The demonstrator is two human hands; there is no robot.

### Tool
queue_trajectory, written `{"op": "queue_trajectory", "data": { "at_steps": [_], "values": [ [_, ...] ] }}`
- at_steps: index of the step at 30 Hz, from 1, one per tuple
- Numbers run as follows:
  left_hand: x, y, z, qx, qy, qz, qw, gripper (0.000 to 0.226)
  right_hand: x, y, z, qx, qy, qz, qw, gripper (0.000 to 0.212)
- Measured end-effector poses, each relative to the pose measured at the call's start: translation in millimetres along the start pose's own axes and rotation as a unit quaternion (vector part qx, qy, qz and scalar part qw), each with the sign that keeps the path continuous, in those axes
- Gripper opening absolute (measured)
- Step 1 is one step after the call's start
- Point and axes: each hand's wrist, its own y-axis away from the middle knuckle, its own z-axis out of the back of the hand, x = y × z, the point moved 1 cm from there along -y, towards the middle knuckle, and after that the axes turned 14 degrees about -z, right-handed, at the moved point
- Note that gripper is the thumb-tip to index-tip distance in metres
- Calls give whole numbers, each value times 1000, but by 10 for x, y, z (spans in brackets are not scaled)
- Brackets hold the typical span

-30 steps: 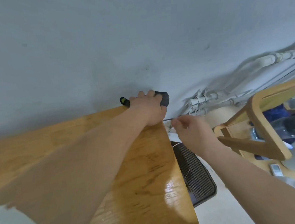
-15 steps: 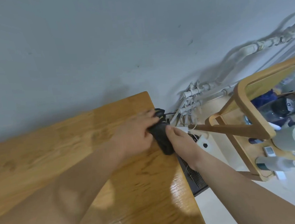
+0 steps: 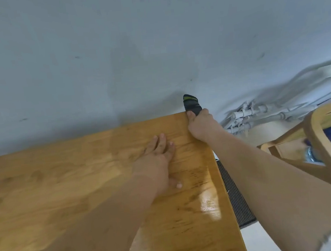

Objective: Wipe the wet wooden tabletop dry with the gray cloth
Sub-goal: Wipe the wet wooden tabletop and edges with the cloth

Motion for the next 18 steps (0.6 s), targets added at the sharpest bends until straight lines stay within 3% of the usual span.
{"op": "queue_trajectory", "data": {
  "at_steps": [6, 13, 15, 18],
  "values": [
    [23, 4, -37, -26, 32, 8, 999, 127, -217, 71, -46, -8, -31, 35, 999, 58],
    [-158, 11, 102, 14, -41, 37, 998, 128, -1385, 946, -325, -6, -58, 36, 998, 49],
    [-307, 53, 94, 20, -63, 52, 996, 118, -1830, 1268, -436, 1, -48, 25, 999, 50],
    [-669, 222, -117, -32, -77, 19, 996, 79, -2489, 1760, -602, 11, -28, 7, 1000, 46]
  ]
}}
